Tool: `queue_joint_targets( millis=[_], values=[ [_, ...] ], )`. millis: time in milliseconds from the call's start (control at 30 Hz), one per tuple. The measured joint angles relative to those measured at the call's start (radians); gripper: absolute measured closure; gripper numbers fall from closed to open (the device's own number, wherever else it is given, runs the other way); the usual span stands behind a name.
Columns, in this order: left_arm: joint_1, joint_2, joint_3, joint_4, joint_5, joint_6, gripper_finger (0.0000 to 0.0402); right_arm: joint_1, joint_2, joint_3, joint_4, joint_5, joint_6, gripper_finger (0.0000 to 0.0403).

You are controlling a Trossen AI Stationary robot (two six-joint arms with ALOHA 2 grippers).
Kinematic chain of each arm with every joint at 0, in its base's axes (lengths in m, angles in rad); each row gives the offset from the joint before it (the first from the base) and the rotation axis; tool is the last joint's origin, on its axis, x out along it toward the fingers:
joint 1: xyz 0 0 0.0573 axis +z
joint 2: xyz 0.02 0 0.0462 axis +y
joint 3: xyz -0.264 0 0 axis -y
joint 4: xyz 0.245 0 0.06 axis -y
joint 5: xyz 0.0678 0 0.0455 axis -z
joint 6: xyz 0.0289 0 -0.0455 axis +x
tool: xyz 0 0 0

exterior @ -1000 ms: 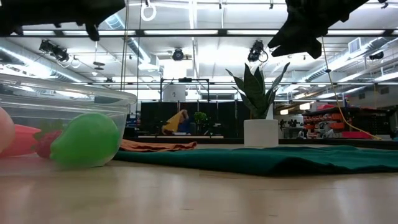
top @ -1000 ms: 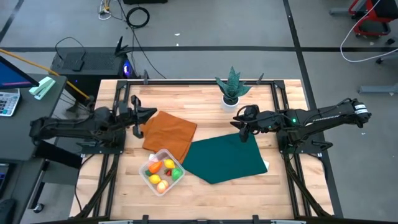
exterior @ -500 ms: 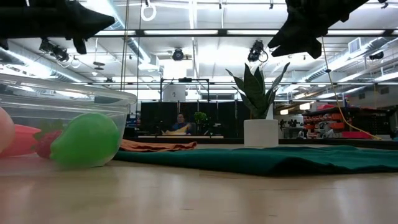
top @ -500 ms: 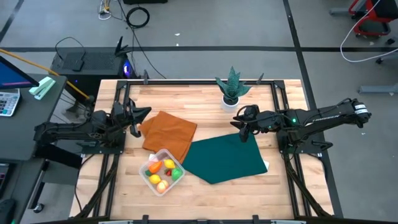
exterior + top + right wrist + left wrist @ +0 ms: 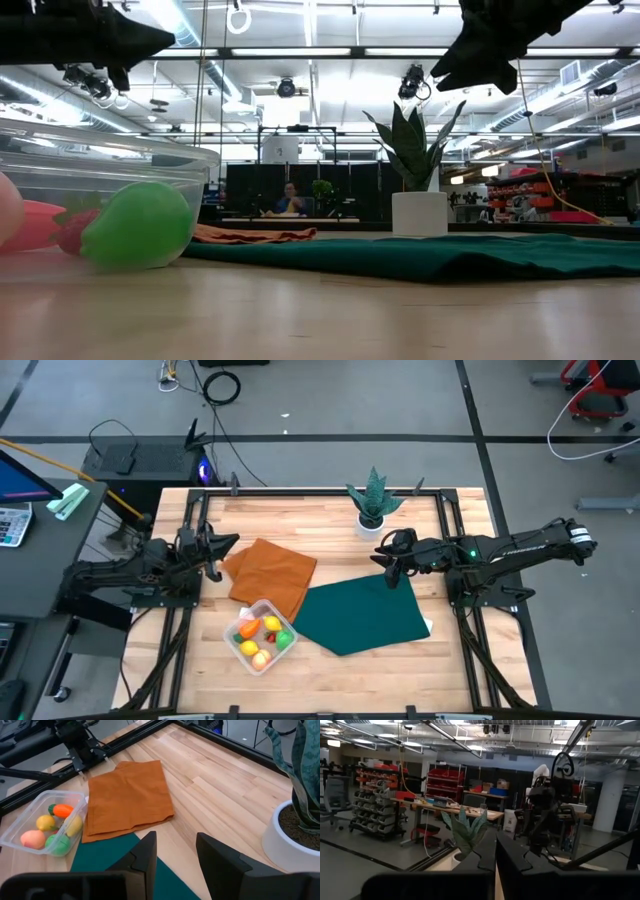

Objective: Pick and placing Produce into tupperware
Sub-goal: Return to Home Position

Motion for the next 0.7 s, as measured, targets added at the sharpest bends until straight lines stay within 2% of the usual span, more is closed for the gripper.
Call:
queue_joint_targets(
  millis=[300, 567, 700],
  values=[
    [0.0, -0.051, -0.002, -0.011, 0.029, 0.024, 0.0396, 0.0, 0.0, 0.0, 0.0, 0.0, 0.0, 0.0298],
    [0.0, -0.098, -0.119, 0.117, 0.054, -0.007, 0.0391, 0.0, 0.0, 0.0, 0.0, 0.0, 0.0, 0.0298],
    [0.0, -0.105, -0.125, 0.128, 0.093, -0.002, 0.0396, 0.0, 0.0, 0.0, 0.0, 0.0, 0.0, 0.0298]
  ],
)
